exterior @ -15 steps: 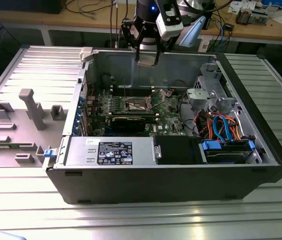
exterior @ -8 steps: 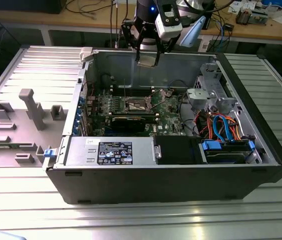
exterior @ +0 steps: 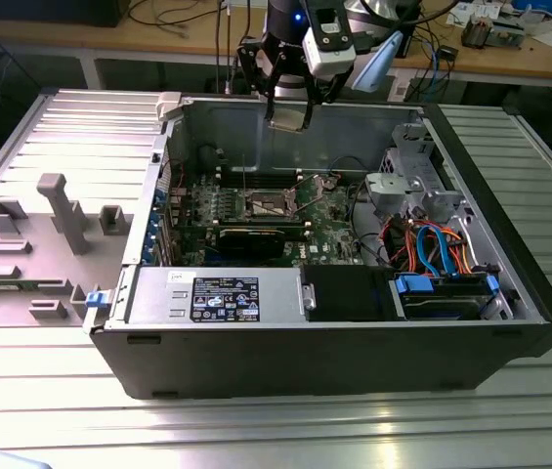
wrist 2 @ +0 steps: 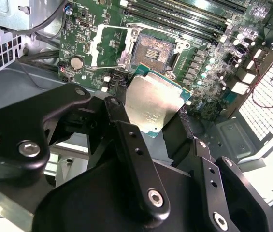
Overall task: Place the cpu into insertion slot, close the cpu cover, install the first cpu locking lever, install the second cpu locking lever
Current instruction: 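Place the cpu into insertion slot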
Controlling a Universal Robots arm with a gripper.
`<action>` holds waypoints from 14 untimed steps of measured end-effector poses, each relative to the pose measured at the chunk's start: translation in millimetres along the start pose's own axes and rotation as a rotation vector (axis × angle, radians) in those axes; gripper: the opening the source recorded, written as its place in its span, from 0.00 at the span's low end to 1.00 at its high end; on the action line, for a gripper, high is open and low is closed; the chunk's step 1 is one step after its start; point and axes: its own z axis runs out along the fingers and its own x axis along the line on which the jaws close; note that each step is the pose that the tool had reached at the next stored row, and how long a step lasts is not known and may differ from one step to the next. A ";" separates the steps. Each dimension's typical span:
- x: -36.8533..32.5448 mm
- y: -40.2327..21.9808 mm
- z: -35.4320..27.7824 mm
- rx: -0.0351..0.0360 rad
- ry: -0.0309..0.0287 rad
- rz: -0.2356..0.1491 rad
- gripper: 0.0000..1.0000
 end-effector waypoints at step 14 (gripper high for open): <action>-0.4 -1.9 -0.1 -0.0004 -0.0014 0.015 0.55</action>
